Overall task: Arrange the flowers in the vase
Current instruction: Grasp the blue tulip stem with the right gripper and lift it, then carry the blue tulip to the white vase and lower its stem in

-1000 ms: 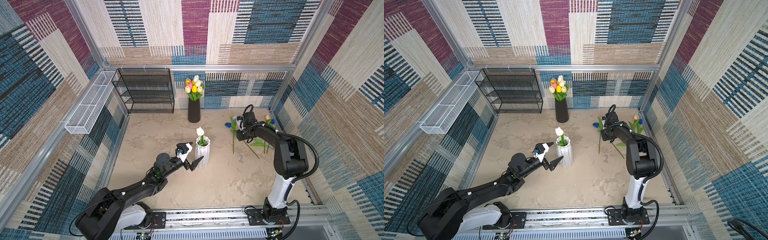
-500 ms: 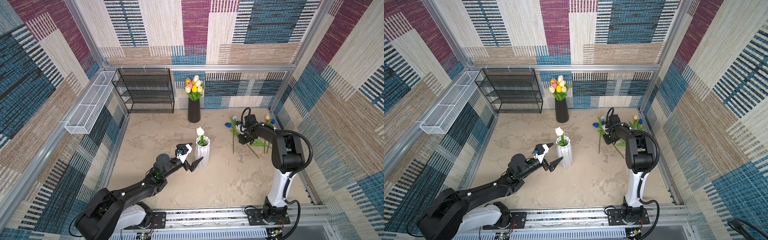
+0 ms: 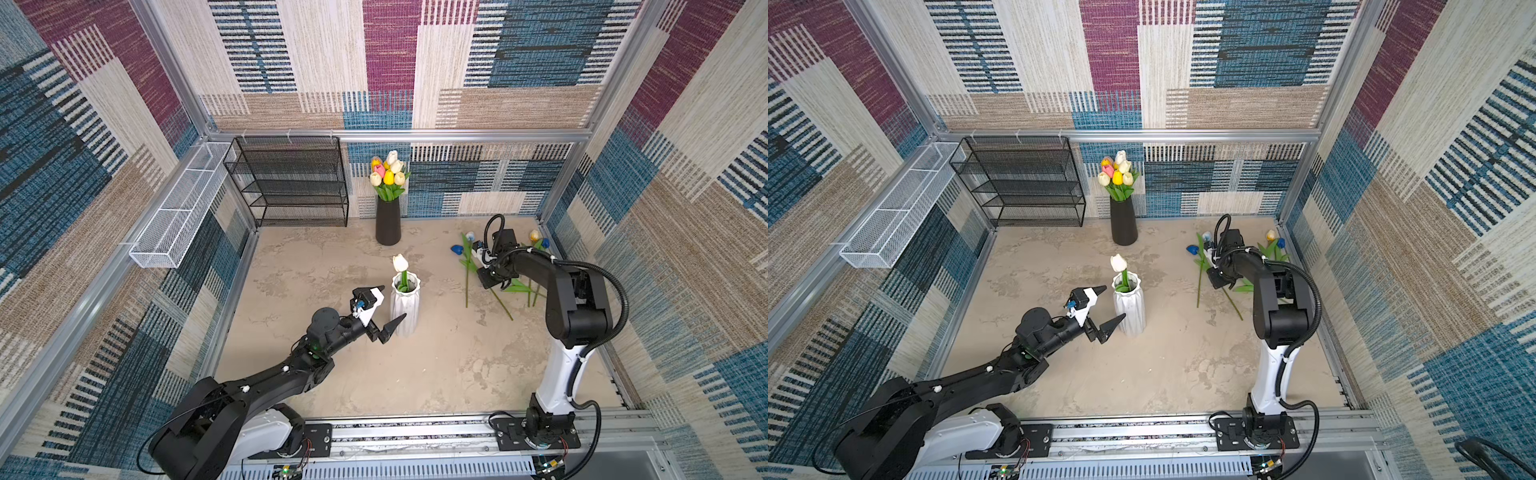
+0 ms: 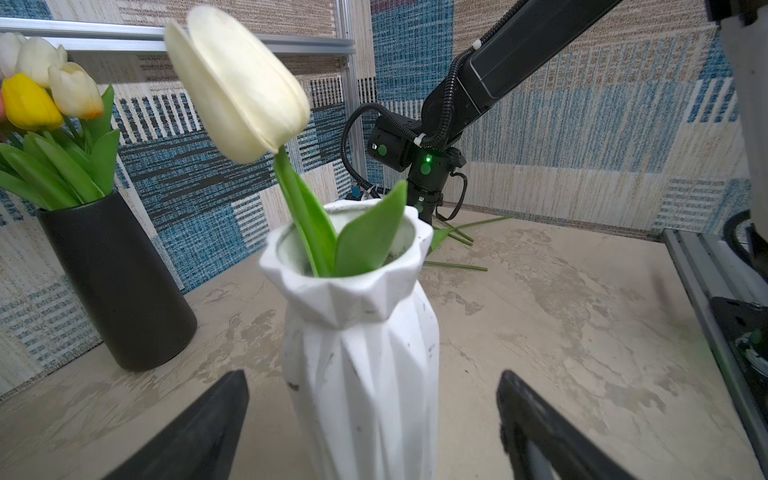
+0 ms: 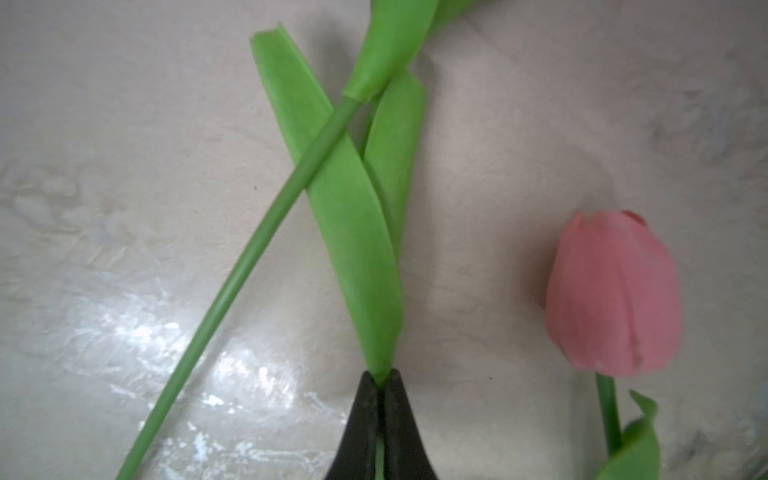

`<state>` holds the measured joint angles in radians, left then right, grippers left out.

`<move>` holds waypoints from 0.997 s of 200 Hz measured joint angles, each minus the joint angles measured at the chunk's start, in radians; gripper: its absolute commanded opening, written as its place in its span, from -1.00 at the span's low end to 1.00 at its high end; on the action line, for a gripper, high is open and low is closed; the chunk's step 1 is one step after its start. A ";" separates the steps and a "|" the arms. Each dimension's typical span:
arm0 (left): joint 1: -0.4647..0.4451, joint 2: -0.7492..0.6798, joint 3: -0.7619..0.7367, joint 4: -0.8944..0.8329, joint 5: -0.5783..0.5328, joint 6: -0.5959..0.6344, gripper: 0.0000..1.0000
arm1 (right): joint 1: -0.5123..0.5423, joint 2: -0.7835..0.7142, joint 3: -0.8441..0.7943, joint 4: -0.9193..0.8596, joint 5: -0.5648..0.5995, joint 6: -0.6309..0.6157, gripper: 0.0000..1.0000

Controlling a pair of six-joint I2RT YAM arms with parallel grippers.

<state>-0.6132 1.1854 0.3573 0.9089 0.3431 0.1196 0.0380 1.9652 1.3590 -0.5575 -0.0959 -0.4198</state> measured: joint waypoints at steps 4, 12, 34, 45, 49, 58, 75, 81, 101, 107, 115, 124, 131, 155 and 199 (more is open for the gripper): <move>0.000 0.000 0.000 0.000 0.000 0.000 0.92 | 0.000 -0.006 -0.002 0.002 -0.004 0.000 -0.98; 0.000 0.000 0.000 0.000 -0.001 0.000 0.92 | 0.000 -0.023 -0.006 0.004 -0.013 -0.001 -1.00; 0.000 -0.002 0.000 0.000 -0.005 0.000 0.92 | 0.001 -0.079 -0.028 0.017 -0.054 -0.004 -1.00; 0.000 -0.005 0.000 0.000 -0.009 0.000 0.91 | 0.001 -0.111 -0.040 0.026 -0.080 -0.005 -1.00; 0.000 -0.006 0.000 0.000 -0.013 0.000 0.92 | 0.001 -0.124 -0.045 0.031 -0.090 -0.008 -1.00; 0.000 -0.010 0.000 0.000 -0.023 0.000 0.92 | 0.002 -0.150 -0.051 0.042 -0.118 -0.008 -1.00; 0.000 -0.016 0.000 -0.001 -0.023 0.000 0.92 | 0.002 -0.203 -0.061 0.068 -0.170 -0.007 -1.00; 0.000 -0.018 0.000 -0.001 -0.023 0.000 0.92 | 0.002 -0.221 -0.065 0.075 -0.190 -0.007 -1.00; 0.000 -0.024 0.001 -0.001 -0.023 0.000 0.92 | 0.002 -0.276 -0.073 0.103 -0.259 0.000 -1.00; 0.000 -0.025 0.002 -0.002 -0.023 0.000 0.92 | 0.002 -0.294 -0.076 0.109 -0.282 0.001 -1.00; 0.000 -0.027 0.003 -0.003 -0.024 0.001 0.92 | 0.002 -0.318 -0.079 0.116 -0.312 0.005 -1.00; 0.000 -0.028 0.005 -0.004 -0.024 0.001 0.92 | 0.002 -0.349 -0.084 0.127 -0.344 0.016 -1.00; 0.000 -0.029 0.005 -0.005 -0.024 0.002 0.92 | 0.002 -0.374 -0.086 0.137 -0.370 0.021 -1.00; 0.000 -0.030 0.006 -0.008 -0.024 0.005 0.92 | 0.002 -0.449 -0.089 0.170 -0.464 0.042 -1.00; 0.000 -0.034 0.006 -0.011 -0.024 0.005 0.92 | 0.004 -0.579 -0.137 0.304 -0.647 0.162 -1.00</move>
<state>-0.6132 1.1519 0.3630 0.8974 0.3191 0.1246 0.0422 1.3865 1.2224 -0.2539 -0.7433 -0.2577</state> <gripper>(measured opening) 0.958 0.064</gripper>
